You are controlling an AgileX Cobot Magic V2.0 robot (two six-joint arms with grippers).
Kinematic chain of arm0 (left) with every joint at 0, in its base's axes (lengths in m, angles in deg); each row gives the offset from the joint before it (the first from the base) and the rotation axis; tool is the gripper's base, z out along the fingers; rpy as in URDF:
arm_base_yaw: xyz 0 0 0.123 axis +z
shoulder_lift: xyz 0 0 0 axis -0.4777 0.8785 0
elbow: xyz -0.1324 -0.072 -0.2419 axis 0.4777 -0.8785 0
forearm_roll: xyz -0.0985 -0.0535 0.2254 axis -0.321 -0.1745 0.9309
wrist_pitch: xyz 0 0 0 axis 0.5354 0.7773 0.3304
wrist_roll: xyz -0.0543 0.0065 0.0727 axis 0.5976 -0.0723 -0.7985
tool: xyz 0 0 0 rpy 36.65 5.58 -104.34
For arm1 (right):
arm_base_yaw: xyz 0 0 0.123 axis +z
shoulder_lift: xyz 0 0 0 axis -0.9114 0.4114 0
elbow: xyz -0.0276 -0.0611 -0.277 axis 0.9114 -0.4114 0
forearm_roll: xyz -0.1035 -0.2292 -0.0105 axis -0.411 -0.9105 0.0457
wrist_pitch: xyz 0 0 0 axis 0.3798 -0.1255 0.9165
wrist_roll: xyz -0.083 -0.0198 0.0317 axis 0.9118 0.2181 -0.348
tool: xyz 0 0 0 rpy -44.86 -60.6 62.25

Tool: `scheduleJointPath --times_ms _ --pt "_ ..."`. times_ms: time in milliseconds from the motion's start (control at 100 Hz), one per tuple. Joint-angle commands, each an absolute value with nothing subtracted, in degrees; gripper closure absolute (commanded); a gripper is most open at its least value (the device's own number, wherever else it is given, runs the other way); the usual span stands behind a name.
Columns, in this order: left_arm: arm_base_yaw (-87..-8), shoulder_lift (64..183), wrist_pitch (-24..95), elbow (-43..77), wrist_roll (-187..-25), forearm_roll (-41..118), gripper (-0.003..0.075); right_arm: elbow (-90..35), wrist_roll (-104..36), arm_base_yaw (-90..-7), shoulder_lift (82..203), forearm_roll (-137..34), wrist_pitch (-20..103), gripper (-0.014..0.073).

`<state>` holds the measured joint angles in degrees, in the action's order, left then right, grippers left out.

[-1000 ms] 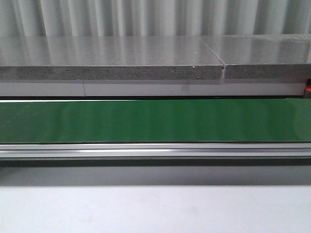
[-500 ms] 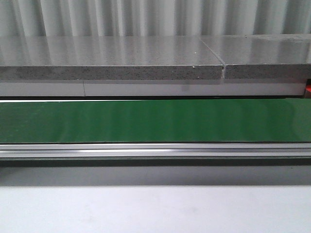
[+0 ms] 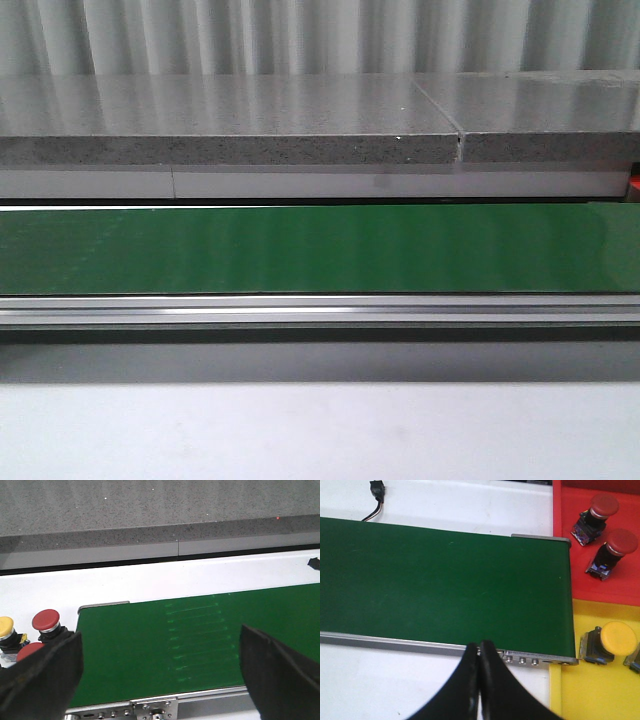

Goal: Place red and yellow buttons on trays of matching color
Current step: 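Move the left gripper toward the remaining buttons on the table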

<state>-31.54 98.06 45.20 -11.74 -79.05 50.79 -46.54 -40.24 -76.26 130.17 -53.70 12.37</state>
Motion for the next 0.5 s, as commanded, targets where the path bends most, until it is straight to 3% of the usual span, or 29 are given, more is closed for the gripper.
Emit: scheduleJointPath --times_ms 0,180,340,490 --pt "-31.31 98.63 41.01 -8.8 -76.67 50.33 0.0115 -44.99 -39.75 -75.99 129.73 -53.48 15.28 0.0661" --pt "-24.48 103.98 42.85 -1.95 -66.01 53.1 0.0115 -44.99 -39.75 -75.99 129.73 -53.48 15.34 0.0661" --pt "-15.72 112.99 50.15 6.23 -62.18 52.68 0.0115 -44.99 -39.75 -75.99 129.73 -53.48 15.34 0.0661" --pt "-12.35 121.71 55.13 12.42 -62.06 52.68 0.0115 -44.99 -39.75 -75.99 129.73 -53.48 15.34 0.0661"
